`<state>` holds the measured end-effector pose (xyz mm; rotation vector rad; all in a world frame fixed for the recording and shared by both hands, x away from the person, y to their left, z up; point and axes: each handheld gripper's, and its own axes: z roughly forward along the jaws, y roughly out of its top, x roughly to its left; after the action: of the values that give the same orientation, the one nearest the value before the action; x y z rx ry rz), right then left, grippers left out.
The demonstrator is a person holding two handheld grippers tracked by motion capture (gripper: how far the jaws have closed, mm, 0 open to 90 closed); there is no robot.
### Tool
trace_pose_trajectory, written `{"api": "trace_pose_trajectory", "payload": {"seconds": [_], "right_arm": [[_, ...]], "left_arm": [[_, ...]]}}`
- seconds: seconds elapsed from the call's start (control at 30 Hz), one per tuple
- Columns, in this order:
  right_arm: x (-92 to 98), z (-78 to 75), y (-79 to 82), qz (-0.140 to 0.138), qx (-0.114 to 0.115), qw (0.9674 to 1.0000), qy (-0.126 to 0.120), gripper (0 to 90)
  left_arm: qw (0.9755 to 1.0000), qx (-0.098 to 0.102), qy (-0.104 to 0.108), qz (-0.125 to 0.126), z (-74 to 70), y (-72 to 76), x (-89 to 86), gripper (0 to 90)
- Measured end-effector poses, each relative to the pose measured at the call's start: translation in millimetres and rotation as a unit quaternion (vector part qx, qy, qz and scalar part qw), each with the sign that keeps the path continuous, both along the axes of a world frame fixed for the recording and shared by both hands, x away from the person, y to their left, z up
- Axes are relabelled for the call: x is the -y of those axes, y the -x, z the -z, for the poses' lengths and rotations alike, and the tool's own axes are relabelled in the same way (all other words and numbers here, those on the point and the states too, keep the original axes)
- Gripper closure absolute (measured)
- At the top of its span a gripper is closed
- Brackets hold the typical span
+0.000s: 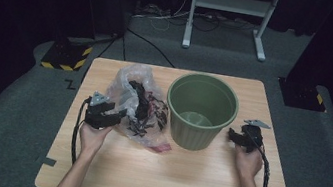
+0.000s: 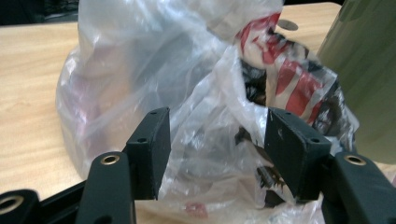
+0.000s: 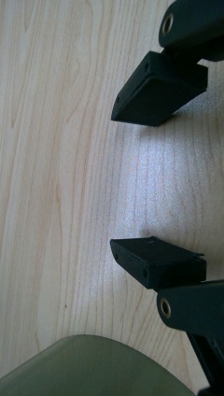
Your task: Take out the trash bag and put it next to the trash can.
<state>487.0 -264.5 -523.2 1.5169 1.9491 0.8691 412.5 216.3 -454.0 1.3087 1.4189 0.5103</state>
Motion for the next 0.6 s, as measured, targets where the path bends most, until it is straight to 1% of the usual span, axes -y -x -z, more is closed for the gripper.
{"api": "trace_pose_trajectory", "payload": {"seconds": [0.03,0.1,0.17,0.2,0.23,0.27,0.3,0.33,0.37,0.4,0.43,0.47,0.5,0.57,0.6], "right_arm": [[0.2,0.0,-0.1,-0.001,0.001,1.0,0.001,32.4],[0.0,0.0,0.0,0.0,0.0,1.0,0.0,32.4],[0.2,0.0,-0.1,-0.001,0.001,1.0,0.001,32.4],[0.1,0.0,-0.1,-0.001,0.001,1.0,0.001,32.4],[0.2,0.0,-0.1,-0.001,0.001,1.0,0.001,32.4],[0.1,0.0,-0.1,-0.001,0.0,1.0,0.001,32.4],[0.2,0.0,-0.2,-0.001,0.001,1.0,0.001,32.4],[0.1,0.0,-0.1,-0.001,0.001,1.0,0.001,32.4],[0.3,0.0,-0.2,-0.001,0.001,1.0,0.001,32.4],[0.2,0.0,-0.2,-0.001,0.001,1.0,0.001,32.4],[0.2,0.0,-0.2,-0.001,0.001,1.0,0.001,32.4],[0.1,0.0,-0.1,-0.001,0.001,1.0,0.001,32.4],[0.1,0.0,-0.1,-0.001,0.001,1.0,0.001,32.4],[0.2,0.0,-0.2,-0.001,0.001,1.0,0.001,32.4],[0.3,0.0,-0.2,-0.002,0.001,1.0,0.002,32.4]], "left_arm": [[1.0,0.005,-0.004,-0.001,1.1,1.4,-0.7,40.9],[1.0,0.007,0.0,-0.006,3.7,3.5,0.0,41.2],[0.9999,0.001,-0.01,-0.003,8.9,5.8,-1.1,41.4],[0.9998,-0.007,-0.019,0.001,11.9,6.1,-1.3,41.4],[0.9996,-0.009,-0.027,-0.001,14.8,6.3,-0.4,41.1],[0.9996,-0.003,-0.029,-0.004,17.8,7.4,-0.1,41.4],[0.9995,-0.006,-0.03,-0.006,21.2,7.8,0.1,42.2],[0.9995,-0.01,-0.031,-0.007,25.3,8.1,0.1,42.1],[0.9992,-0.019,-0.035,-0.007,29.8,7.6,0.0,42.1],[0.9989,-0.02,-0.04,-0.012,35.2,7.8,-0.2,41.9],[0.9988,-0.022,-0.041,-0.019,41.1,6.9,0.1,42.4],[0.9978,-0.037,-0.053,-0.016,46.8,7.0,-2.1,42.4],[0.9974,-0.041,-0.055,-0.02,52.9,6.3,-2.7,42.2],[0.9958,-0.049,-0.069,-0.034,65.1,4.5,-3.6,42.4],[0.9947,-0.06,-0.076,-0.035,70.3,3.5,-4.9,42.4]]}}
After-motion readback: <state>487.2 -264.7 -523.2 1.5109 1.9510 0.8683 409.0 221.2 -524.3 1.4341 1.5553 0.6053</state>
